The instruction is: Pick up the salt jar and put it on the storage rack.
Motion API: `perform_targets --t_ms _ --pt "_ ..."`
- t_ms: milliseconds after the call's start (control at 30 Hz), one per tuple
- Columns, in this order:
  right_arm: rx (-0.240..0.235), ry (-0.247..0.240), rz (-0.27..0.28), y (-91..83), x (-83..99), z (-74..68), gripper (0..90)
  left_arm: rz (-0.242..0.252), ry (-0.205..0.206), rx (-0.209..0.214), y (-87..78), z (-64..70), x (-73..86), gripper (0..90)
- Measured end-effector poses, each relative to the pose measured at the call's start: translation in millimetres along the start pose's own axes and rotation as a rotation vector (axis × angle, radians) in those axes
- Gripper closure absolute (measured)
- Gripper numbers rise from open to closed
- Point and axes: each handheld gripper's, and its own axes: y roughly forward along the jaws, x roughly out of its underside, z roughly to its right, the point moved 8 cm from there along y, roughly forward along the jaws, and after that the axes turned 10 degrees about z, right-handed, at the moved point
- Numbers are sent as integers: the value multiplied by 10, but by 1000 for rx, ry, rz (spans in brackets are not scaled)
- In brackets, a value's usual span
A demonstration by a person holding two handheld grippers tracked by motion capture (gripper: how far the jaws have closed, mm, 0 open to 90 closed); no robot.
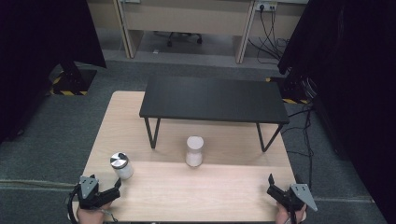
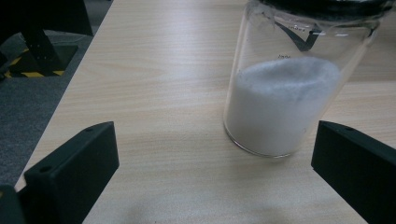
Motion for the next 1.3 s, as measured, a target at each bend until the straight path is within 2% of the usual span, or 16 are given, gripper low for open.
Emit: perform_targets --t_ms 67,100,267,400,600,800,1000,1300 --pt "-1 -2 0 1 0 -2 3 0 -4 3 -6 -1 -3 0" --pt "-1 -2 -1 1 -1 -3 3 15 -17 10 -27 9 -8 0" --pt "-5 -2 0 0 0 -2 3 52 -34 25 -29 59 -57 0" --pt "-8 3 2 -4 1 4 3 45 -29 32 21 97 -105 0" --pt "-10 13 11 -12 6 8 3 44 -50 54 131 178 -154 3" --pt "-16 6 15 -16 10 10 4 25 -58 51 227 222 -183 14" --pt "-34 -26 4 -6 5 -5 4 22 -61 47 273 241 -193 40" --pt "-34 -25 6 -8 7 -6 3 27 -45 50 346 290 -207 80"
